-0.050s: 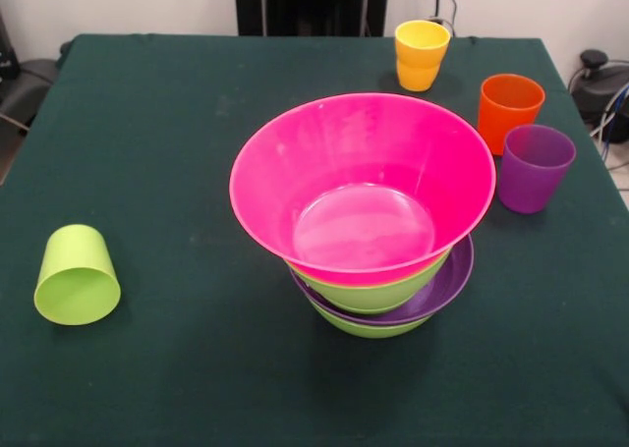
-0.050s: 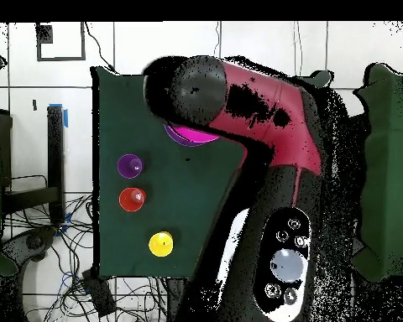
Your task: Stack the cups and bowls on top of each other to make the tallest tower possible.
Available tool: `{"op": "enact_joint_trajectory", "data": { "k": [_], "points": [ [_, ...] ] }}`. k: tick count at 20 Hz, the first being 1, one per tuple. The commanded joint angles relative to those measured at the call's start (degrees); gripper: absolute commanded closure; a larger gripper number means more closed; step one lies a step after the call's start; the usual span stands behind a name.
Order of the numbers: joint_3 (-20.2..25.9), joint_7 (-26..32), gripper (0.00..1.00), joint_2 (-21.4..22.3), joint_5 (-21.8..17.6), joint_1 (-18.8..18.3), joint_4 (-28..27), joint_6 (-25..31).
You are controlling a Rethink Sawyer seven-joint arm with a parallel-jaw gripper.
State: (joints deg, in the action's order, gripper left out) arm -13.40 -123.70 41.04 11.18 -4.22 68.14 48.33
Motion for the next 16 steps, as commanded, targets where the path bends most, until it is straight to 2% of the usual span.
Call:
{"op": "enact_joint_trajectory", "data": {
  "k": [1, 11, 16],
  "points": [
    [2.28, -13.07, 0.0, -2.72, 0.69, 2.67, 9.86, -5.6],
    [-0.18, -17.11, 0.0, -5.27, 3.92, 6.45, 11.76, -11.8],
    [-2.53, -20.1, 0.0, -6.58, 4.96, 8.89, 11.34, -12.87]
  ]
}}
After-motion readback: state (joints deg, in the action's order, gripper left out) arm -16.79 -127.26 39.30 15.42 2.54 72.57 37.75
